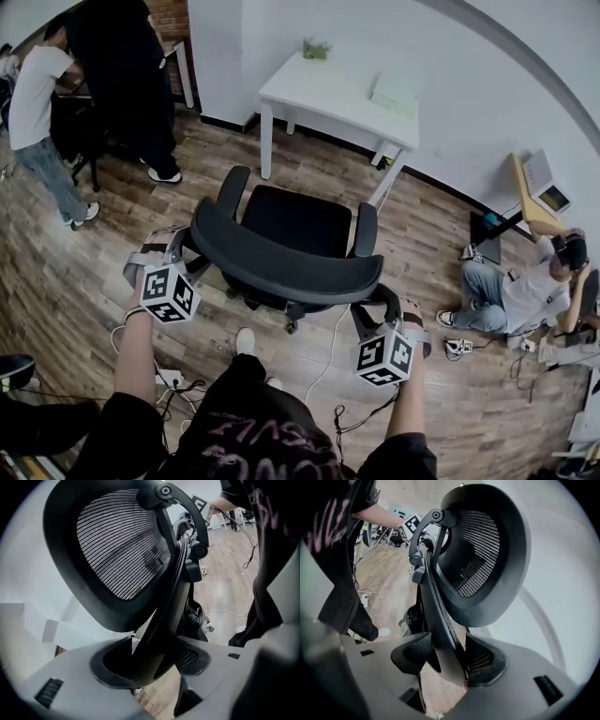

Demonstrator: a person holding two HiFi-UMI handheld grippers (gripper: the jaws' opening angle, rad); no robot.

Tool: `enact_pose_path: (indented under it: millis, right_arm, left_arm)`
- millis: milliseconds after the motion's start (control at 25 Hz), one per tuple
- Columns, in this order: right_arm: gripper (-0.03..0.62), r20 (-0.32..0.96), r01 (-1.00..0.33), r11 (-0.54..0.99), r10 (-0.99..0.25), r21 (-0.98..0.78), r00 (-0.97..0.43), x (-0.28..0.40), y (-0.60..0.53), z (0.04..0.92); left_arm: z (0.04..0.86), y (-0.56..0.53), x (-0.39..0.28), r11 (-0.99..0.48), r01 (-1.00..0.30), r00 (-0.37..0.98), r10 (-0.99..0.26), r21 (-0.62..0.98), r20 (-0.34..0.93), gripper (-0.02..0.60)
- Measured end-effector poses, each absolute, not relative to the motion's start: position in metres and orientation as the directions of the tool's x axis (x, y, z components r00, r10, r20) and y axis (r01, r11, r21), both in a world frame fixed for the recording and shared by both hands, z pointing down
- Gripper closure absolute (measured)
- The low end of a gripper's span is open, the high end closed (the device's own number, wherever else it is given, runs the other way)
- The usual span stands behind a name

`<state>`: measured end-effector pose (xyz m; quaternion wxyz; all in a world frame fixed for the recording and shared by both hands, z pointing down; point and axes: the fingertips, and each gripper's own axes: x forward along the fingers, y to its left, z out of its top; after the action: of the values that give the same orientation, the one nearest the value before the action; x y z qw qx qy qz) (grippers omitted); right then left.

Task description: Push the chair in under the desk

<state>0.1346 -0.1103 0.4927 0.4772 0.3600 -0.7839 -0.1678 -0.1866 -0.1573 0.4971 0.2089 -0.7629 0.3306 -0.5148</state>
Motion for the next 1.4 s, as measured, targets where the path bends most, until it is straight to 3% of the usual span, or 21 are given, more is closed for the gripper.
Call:
enact_pose_path:
  millis: [1400]
  right_arm:
    - [0.358, 0.644, -0.481, 0.638, -0.743, 0.602, -0.180, 0.151, -0.297, 0.497]
  left_arm:
    - [0.498, -0.378, -0.161, -0.725, -0.192, 0.373, -0.678, -0.662, 0.634, 0.319]
